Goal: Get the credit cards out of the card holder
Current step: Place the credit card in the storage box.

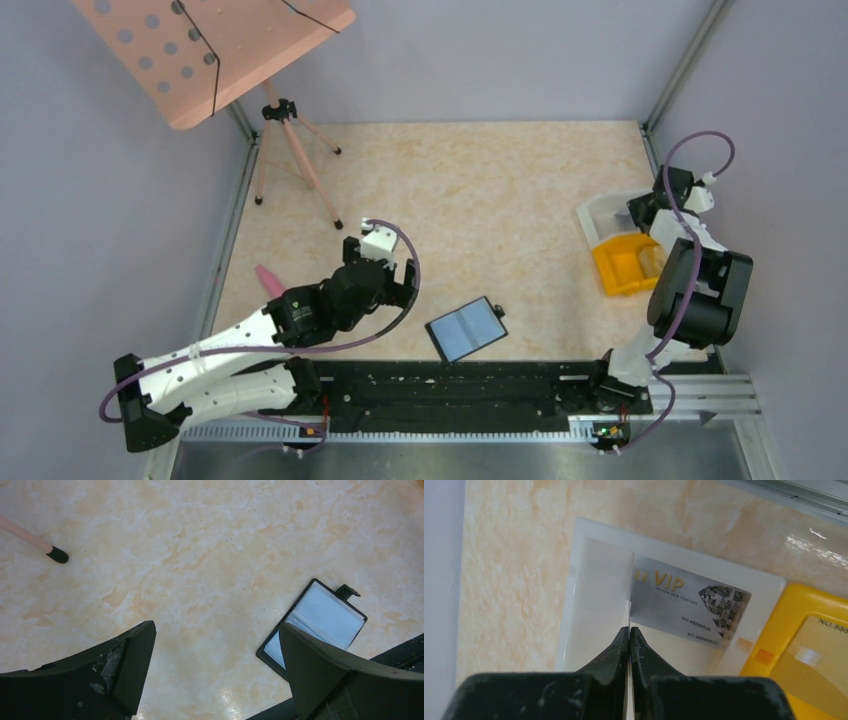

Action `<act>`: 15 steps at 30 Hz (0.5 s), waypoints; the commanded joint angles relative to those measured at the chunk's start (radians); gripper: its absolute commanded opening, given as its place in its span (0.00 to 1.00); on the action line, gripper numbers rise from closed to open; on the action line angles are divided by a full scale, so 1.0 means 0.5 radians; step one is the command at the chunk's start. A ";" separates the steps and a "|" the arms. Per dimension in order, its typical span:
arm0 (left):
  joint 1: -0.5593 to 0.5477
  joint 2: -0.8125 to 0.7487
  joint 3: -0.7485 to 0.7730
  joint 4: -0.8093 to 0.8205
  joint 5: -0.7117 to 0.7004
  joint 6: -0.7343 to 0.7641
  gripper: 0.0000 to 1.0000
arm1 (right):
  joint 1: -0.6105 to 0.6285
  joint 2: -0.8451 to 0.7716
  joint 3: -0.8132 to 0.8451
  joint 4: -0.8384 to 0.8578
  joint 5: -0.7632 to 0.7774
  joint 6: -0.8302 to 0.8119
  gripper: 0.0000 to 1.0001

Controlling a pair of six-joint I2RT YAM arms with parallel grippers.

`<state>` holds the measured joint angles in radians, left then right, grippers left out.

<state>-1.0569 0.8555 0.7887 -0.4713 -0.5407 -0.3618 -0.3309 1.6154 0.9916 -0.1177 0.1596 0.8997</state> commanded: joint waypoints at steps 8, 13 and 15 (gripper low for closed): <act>0.003 -0.005 0.010 0.024 -0.048 -0.006 0.99 | -0.055 0.218 0.203 0.139 -0.096 0.035 0.00; 0.001 0.017 0.034 -0.006 -0.097 -0.007 0.99 | -0.059 0.259 0.245 0.080 -0.097 -0.003 0.04; 0.002 0.027 0.058 -0.019 -0.105 -0.008 0.99 | -0.064 0.271 0.276 0.033 -0.102 -0.012 0.09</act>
<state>-1.0569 0.8577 0.7887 -0.4797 -0.5587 -0.3637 -0.3527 1.7248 1.0668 -0.0906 0.1219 0.9100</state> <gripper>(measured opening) 0.991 0.049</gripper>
